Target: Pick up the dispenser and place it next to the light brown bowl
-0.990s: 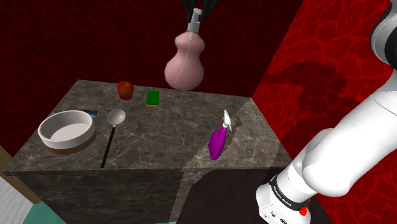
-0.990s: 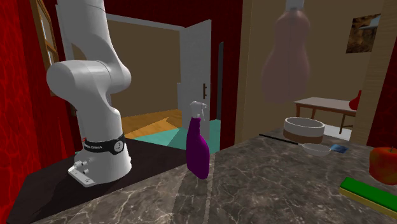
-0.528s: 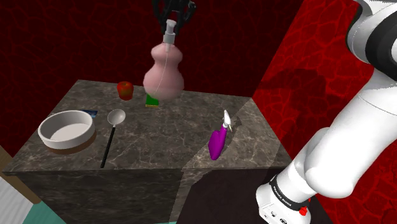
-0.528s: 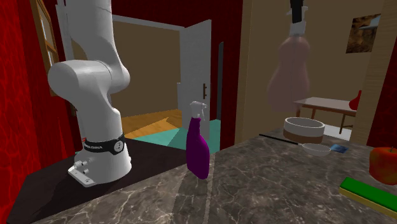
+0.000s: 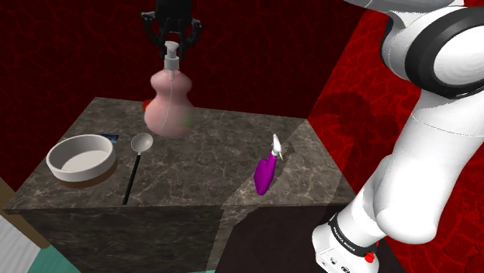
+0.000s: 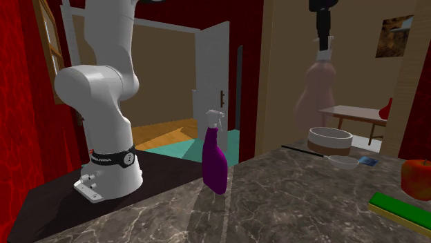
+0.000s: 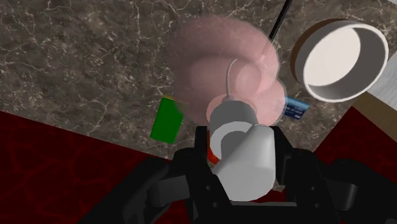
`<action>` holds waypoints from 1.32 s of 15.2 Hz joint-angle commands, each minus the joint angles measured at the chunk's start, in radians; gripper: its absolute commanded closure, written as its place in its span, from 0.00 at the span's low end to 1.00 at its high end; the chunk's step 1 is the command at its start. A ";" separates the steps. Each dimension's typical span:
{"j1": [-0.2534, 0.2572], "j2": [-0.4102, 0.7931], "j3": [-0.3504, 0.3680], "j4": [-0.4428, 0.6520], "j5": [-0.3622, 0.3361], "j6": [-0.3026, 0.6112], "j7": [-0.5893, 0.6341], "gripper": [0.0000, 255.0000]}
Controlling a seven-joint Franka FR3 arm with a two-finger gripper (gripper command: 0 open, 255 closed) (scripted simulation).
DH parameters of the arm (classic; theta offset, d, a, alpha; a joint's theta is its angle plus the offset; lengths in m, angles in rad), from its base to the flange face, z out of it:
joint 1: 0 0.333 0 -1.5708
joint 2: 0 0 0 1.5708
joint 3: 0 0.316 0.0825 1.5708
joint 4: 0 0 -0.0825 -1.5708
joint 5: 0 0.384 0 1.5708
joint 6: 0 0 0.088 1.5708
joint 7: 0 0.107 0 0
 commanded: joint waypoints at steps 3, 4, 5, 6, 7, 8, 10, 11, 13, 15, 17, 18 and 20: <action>0.008 0.005 0.003 -0.050 -0.005 0.056 0.020 1.00; 0.006 0.002 0.003 -0.068 -0.005 0.071 0.021 1.00; 0.005 0.000 0.003 -0.085 -0.004 0.085 0.022 1.00; 0.004 -0.003 0.003 -0.102 -0.004 0.100 0.023 1.00; 0.003 -0.005 0.002 -0.118 -0.004 0.114 0.024 1.00; 0.002 -0.006 0.002 -0.134 -0.004 0.128 0.025 1.00; 0.000 -0.009 0.002 -0.164 -0.004 0.156 0.028 1.00; -0.001 -0.010 0.001 -0.179 -0.004 0.169 0.029 1.00; -0.002 -0.011 0.001 -0.207 -0.005 0.196 0.031 1.00; -0.003 -0.011 0.000 -0.233 -0.006 0.223 0.034 1.00; -0.004 -0.009 -0.001 -0.259 -0.007 0.249 0.037 1.00; -0.004 -0.008 -0.001 -0.271 -0.008 0.262 0.038 1.00; -0.005 -0.006 -0.002 -0.294 -0.010 0.288 0.042 1.00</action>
